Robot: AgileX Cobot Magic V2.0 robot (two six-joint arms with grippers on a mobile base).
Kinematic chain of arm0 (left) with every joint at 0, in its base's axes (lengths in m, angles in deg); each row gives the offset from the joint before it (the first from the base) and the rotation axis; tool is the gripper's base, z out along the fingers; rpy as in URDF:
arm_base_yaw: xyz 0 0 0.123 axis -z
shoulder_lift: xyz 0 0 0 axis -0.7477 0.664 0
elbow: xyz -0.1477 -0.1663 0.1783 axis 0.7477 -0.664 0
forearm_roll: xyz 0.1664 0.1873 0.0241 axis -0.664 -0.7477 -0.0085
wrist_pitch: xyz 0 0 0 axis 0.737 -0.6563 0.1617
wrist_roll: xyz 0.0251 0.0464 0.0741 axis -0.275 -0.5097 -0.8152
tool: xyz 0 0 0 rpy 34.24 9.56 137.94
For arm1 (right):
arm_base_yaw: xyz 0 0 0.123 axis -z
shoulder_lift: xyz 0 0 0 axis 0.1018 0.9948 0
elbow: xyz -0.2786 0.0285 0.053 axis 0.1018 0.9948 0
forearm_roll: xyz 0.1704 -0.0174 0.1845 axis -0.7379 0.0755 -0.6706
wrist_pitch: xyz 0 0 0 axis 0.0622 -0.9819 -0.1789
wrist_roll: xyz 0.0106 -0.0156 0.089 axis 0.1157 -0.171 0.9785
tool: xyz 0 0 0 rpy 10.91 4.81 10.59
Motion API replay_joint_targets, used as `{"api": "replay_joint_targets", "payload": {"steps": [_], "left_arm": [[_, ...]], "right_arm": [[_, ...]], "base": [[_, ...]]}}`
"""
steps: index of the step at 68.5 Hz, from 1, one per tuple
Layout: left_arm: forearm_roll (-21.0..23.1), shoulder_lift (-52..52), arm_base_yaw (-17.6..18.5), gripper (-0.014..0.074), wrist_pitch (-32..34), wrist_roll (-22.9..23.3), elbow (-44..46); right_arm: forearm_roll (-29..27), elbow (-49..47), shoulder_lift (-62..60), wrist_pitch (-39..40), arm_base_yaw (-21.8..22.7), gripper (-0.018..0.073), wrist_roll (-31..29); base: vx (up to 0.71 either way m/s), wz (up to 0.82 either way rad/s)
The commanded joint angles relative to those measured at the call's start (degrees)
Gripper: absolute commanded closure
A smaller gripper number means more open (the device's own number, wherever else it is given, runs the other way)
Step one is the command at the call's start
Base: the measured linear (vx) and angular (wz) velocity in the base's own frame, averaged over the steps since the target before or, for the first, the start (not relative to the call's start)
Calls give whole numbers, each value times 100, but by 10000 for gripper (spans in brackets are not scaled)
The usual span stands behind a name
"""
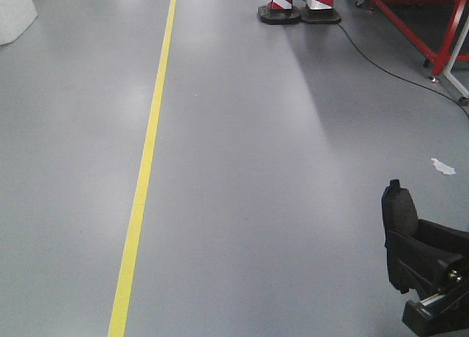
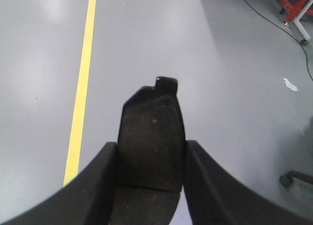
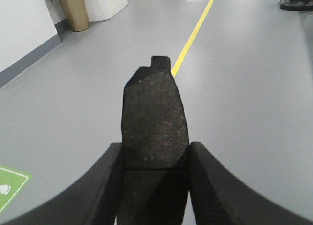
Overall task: Move and align brake pads A on conveyor
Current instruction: 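Drive along the yellow floor line toward the striped cones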
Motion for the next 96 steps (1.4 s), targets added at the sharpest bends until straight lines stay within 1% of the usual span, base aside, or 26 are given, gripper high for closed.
{"api": "replay_joint_targets", "payload": {"steps": [1,46,96], "left_arm": [[-165,7,47,566,410,-7,157],[-165,7,47,566,410,-7,157],[-165,7,47,566,410,-7,157]], "right_arm": [[101,-175,-15,478,21,437,-25],[101,-175,-15,478,21,437,-25],[101,-175,-15,488,21,437,-25]], "base": [[36,1],[41,1],[52,6]]}}
